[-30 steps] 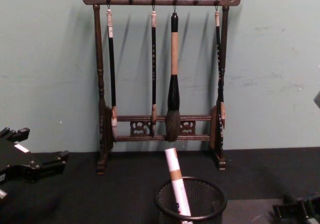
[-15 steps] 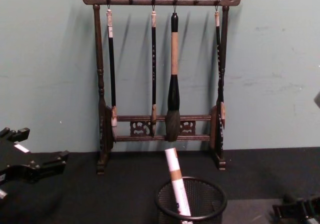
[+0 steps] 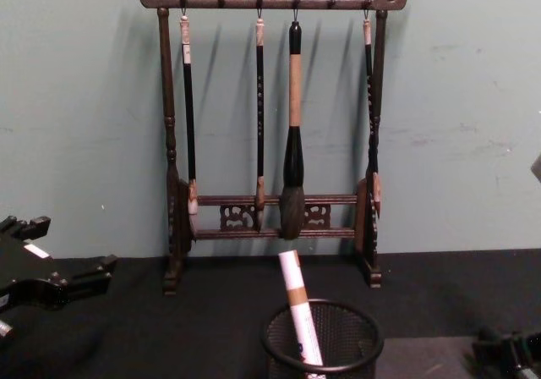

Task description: Pick up the water-based marker from the table and place it into the pen holder.

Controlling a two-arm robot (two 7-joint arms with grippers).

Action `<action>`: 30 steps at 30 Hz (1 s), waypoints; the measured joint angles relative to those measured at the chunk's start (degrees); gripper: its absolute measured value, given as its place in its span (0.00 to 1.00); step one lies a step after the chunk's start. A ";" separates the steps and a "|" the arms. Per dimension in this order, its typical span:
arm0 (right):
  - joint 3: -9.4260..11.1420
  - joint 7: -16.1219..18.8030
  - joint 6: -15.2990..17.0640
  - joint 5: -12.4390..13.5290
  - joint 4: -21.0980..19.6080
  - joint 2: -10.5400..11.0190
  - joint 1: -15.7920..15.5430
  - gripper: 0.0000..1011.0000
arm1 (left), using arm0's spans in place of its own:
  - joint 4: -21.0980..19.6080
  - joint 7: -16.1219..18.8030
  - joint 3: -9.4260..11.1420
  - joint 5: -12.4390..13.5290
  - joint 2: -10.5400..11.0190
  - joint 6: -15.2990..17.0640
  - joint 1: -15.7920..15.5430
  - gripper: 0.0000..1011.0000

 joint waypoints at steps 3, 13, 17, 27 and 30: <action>0.00 0.00 0.00 0.02 0.00 0.00 0.00 0.56 | 0.00 0.00 0.00 0.00 0.00 0.00 0.00 0.99; 0.00 0.01 0.00 0.06 0.00 0.00 0.00 0.24 | 0.00 0.00 0.00 0.00 0.00 0.00 0.00 0.99; 0.00 0.01 0.00 0.06 0.00 0.00 0.00 0.23 | 0.00 0.00 0.00 0.00 0.00 0.00 0.00 0.99; 1.32 1.06 -1.22 0.46 -0.63 -0.66 -0.59 0.23 | 0.00 0.00 0.00 0.00 0.00 0.00 0.00 0.99; 2.56 1.92 -3.68 1.17 -1.56 -1.29 -1.24 0.23 | 0.00 0.00 0.00 0.00 0.00 0.00 0.00 0.99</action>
